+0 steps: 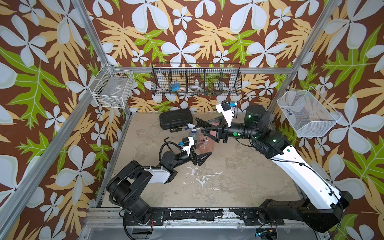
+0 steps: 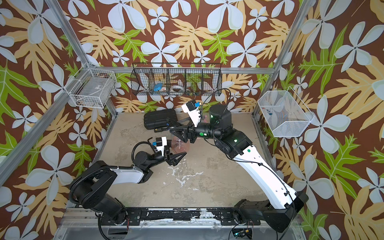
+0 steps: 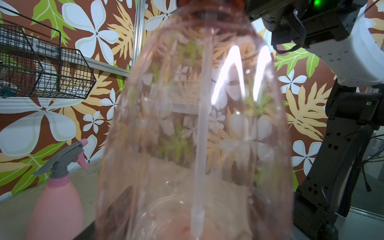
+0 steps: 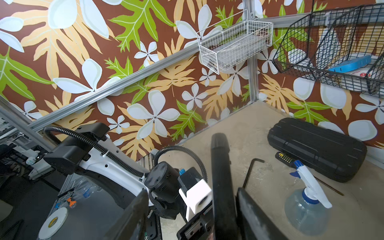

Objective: Attach spray nozzles to spray bottles
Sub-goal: Screw the spray nozzle on the spray bottle.

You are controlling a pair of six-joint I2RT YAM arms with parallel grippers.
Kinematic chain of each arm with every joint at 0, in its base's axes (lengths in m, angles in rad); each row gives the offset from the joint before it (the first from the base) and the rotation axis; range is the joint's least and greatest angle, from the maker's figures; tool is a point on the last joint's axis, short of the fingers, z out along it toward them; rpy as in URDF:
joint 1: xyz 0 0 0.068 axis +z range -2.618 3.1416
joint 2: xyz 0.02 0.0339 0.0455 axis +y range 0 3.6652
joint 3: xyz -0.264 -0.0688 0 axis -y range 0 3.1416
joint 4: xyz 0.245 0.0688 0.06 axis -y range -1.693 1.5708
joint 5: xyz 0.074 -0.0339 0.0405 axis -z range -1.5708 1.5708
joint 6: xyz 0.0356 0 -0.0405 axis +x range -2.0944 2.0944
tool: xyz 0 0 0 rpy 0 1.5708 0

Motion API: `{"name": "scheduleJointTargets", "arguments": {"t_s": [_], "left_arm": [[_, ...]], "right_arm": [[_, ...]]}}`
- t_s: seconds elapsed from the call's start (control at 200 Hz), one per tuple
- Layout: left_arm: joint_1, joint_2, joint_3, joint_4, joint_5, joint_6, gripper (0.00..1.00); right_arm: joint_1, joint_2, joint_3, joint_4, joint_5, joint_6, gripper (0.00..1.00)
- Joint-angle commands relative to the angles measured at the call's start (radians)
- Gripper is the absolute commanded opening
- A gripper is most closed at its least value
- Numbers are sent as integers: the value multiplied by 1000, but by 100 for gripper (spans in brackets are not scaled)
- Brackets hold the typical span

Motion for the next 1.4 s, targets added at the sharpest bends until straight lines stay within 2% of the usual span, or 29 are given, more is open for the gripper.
{"name": "scheduleJointTargets", "arguments": {"t_s": [0.0, 0.21, 0.48, 0.611, 0.951, 1.041, 1.146, 1.396], "left_arm": [[7, 0, 11, 16, -22, -13, 61], [9, 1, 24, -7, -39, 9, 61], [9, 9, 30, -17, -38, 10, 60], [8, 11, 27, -13, -39, 9, 60], [10, -5, 10, -30, -19, 35, 60], [9, -13, 7, -33, -20, 38, 60], [9, -23, 6, -43, -21, 44, 60], [9, -38, 5, -59, -34, 54, 60]], "right_arm": [[6, -28, -30, 33, -15, 24, 63], [30, -82, -103, 44, 28, 40, 61], [83, -97, -123, 49, 81, 37, 61], [128, -70, -88, 41, 193, 37, 62], [114, -129, 72, -139, 350, -101, 82], [69, -98, 103, -180, 399, -127, 83], [69, -26, 156, -251, 467, -161, 82], [71, -36, 78, -180, 317, -89, 76]]}}
